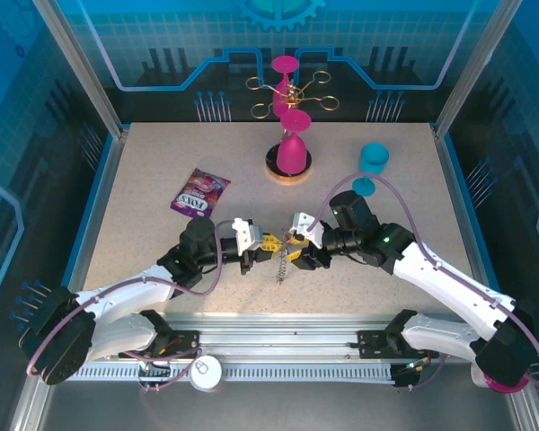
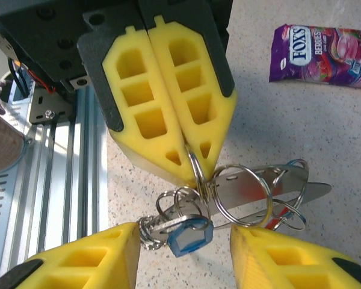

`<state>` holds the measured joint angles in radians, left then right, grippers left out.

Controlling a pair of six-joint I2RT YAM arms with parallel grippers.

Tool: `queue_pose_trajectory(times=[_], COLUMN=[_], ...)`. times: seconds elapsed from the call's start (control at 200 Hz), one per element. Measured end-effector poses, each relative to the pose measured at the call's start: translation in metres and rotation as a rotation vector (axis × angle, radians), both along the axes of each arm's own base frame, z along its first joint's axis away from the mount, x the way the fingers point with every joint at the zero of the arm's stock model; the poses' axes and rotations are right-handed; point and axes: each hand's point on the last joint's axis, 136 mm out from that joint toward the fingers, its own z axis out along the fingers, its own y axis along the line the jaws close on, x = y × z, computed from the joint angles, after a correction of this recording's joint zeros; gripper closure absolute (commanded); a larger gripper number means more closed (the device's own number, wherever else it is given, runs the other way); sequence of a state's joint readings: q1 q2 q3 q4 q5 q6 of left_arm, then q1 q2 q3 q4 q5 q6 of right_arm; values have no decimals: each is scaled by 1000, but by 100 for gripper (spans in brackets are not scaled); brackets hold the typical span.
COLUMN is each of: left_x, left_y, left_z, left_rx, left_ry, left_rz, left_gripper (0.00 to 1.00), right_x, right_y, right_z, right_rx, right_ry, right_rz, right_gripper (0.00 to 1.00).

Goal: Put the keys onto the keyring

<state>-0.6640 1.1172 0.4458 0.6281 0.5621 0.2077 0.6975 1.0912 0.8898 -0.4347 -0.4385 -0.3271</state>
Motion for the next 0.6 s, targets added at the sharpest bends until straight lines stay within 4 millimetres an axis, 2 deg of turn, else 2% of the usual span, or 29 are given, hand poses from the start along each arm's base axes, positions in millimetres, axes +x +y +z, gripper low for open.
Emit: queue_pose_trajectory(times=[0.19, 0.44, 0.52, 0.6], left_x=[0, 3, 4, 4], left_y=[1, 2, 3, 3], left_z=[2, 6, 6, 6], left_rx=[-24, -53, -56, -61], left_ry=[3, -3, -6, -3], left_rz=[8, 32, 38, 38], left_gripper=[100, 100, 100, 100], right_x=[3, 10, 10, 9], right_y=[5, 2, 2, 4], right_z=[-7, -15, -15, -15], right_rx=[-3, -41, -51, -66], right_ry=[29, 15, 7, -5], right_rz=[0, -21, -19, -10], right_gripper=[62, 92, 98, 100])
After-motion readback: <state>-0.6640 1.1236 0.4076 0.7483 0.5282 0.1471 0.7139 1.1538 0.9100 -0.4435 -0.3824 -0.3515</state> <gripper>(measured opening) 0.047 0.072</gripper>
